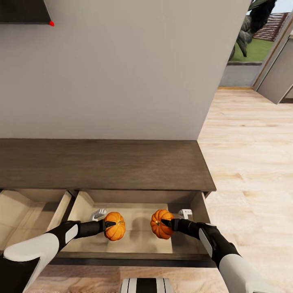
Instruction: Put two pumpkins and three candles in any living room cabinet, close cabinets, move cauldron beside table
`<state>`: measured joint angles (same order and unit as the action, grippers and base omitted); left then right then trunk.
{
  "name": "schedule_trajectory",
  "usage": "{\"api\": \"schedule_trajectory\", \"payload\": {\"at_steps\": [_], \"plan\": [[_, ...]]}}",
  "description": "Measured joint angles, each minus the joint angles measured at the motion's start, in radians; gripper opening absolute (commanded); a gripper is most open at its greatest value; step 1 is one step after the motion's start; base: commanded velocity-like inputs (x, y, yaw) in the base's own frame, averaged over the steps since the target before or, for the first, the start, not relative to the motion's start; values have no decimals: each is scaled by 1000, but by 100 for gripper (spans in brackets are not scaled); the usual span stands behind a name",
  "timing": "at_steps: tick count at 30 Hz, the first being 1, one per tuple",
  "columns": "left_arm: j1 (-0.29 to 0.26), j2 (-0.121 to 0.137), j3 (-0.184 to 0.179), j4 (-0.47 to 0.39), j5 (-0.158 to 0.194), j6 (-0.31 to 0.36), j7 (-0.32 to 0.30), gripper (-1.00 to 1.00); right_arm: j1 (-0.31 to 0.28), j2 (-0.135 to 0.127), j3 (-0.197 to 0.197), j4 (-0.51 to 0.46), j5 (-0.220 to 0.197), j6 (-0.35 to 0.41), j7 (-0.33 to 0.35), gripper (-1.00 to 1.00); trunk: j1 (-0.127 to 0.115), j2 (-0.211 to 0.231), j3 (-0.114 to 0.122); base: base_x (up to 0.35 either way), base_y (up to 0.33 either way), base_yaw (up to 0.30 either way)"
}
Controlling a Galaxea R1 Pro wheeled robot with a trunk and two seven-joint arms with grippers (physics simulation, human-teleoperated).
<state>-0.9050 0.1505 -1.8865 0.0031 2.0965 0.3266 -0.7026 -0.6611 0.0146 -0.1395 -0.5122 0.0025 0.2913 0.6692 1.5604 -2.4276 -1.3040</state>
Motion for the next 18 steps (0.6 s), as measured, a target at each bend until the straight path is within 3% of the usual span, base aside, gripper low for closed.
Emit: {"api": "schedule_trajectory", "payload": {"at_steps": [18], "plan": [[0,-3,0,0,-1,0,0,-100,0,-1,0,2,0,0,0,-100,0,0,-28,0,0,0]]}}
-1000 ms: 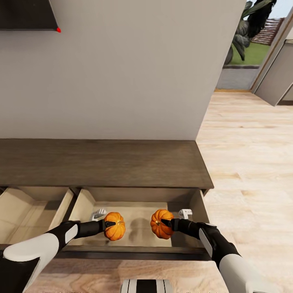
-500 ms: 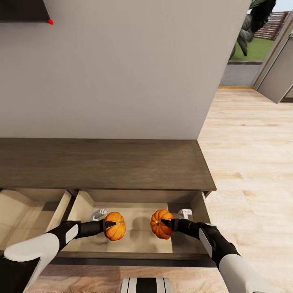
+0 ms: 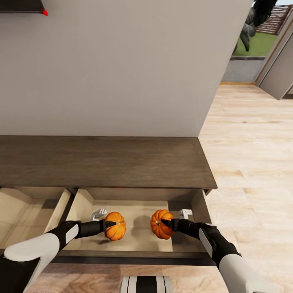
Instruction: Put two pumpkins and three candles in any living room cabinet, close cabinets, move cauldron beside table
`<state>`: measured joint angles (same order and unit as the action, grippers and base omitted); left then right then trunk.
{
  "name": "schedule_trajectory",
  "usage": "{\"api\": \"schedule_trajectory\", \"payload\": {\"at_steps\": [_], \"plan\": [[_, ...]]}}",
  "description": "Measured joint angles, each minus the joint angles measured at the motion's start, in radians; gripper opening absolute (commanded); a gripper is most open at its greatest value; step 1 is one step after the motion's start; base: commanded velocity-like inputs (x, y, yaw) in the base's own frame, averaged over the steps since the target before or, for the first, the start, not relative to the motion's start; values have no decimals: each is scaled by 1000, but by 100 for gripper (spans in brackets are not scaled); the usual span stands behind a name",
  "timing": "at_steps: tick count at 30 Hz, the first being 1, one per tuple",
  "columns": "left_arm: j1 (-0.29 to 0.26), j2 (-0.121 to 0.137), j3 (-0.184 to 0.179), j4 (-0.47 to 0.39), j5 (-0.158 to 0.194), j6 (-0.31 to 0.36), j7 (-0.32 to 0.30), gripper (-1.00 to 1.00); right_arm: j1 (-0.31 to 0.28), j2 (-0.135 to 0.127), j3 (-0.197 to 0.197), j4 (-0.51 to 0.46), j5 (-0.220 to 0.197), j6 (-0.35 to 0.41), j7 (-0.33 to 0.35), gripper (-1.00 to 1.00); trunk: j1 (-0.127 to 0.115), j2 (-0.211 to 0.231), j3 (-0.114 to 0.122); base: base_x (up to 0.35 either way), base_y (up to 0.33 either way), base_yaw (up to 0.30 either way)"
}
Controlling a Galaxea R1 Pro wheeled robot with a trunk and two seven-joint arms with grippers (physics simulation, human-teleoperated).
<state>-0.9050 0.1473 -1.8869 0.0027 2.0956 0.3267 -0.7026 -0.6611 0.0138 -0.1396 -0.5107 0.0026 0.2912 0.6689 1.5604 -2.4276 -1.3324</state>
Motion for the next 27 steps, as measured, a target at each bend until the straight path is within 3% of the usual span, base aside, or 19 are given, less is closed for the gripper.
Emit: {"api": "schedule_trajectory", "payload": {"at_steps": [16,27], "plan": [[0,-2,1,-1,0,0,0,-100,0,1,0,0,3,0,-4,-100,0,0,-2,0,0,0],[0,-3,0,-1,0,0,0,-100,0,2,0,2,0,1,-4,-100,0,0,-18,0,0,0]]}}
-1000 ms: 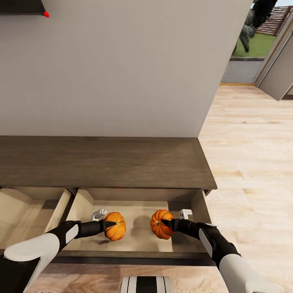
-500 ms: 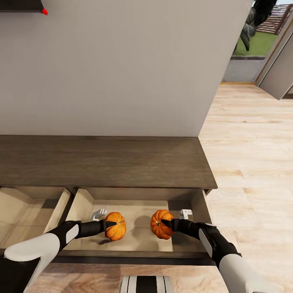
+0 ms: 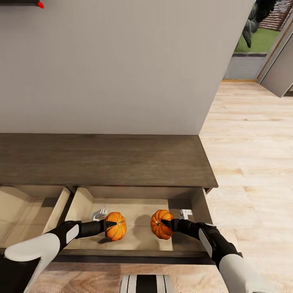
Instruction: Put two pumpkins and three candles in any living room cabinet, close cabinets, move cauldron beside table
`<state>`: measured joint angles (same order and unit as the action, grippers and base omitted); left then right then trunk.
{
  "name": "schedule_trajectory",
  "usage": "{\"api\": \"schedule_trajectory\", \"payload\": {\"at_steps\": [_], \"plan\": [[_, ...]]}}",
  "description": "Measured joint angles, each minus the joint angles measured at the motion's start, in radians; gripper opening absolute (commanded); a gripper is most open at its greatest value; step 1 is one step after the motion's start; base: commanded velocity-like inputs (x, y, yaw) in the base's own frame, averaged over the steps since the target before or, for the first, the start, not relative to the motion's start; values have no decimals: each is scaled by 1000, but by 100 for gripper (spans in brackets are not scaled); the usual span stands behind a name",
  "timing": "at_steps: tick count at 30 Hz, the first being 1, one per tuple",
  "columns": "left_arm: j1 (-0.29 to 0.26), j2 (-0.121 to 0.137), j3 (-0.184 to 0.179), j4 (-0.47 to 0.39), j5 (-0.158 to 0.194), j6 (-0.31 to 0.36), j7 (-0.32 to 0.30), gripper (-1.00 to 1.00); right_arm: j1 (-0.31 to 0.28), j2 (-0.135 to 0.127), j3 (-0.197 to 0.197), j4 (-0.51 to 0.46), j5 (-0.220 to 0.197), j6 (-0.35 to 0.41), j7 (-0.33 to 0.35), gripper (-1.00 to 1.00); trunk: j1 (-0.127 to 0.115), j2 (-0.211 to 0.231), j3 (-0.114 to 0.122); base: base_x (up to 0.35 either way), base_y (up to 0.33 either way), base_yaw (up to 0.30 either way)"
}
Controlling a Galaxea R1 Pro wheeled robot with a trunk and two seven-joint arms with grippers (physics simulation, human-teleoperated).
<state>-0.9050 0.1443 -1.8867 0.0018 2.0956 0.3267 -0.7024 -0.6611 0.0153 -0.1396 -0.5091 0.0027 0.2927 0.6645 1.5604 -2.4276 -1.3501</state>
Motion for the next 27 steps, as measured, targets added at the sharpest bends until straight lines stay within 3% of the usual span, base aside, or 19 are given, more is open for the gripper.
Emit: {"api": "schedule_trajectory", "payload": {"at_steps": [27], "plan": [[0,0,5,0,0,0,0,-100,-1,2,-3,-40,0,0,1,-100,-2,0,-42,0,0,0]]}}
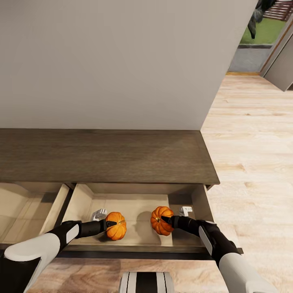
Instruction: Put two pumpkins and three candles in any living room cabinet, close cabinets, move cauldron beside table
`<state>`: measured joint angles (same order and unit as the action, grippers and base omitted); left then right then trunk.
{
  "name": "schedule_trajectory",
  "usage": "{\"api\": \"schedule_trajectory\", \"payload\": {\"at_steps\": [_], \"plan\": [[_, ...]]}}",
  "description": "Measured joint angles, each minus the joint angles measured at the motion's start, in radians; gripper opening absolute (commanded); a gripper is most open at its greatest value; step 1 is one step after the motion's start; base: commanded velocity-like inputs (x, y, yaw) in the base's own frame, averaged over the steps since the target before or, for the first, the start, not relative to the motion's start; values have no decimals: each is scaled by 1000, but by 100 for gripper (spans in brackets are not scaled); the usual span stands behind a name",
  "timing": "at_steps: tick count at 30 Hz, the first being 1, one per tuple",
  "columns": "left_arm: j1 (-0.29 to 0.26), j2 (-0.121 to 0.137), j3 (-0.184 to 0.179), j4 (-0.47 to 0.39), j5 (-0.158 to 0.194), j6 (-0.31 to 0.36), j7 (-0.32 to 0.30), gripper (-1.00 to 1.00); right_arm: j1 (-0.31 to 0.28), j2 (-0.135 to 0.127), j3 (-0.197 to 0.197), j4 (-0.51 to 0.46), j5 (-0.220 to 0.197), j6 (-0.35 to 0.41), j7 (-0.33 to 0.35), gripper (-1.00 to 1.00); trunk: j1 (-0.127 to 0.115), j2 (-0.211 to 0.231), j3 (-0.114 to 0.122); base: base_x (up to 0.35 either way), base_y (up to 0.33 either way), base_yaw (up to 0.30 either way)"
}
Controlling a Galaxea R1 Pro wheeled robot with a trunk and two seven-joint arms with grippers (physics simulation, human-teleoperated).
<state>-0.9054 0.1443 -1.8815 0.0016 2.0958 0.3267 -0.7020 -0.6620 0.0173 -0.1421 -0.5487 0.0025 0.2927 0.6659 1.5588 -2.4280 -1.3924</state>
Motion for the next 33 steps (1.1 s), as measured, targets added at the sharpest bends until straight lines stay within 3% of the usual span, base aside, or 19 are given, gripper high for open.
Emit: {"api": "schedule_trajectory", "payload": {"at_steps": [17,18,27,33], "plan": [[-2,0,2,0,2,0,0,-100,0,-1,1,-2,4,0,-1,-100,-10,0,-15,0,0,0],[-2,0,2,0,1,0,0,-100,0,-1,1,-2,4,0,-1,100,-10,0,-15,0,0,0],[-3,0,2,0,3,0,0,-100,0,-3,-1,-5,-1,2,-4,100,-9,0,-15,0,0,0],[-4,0,2,0,0,1,0,-100,0,-3,-5,-7,1,2,-60,100,-9,0,-15,0,0,0]]}}
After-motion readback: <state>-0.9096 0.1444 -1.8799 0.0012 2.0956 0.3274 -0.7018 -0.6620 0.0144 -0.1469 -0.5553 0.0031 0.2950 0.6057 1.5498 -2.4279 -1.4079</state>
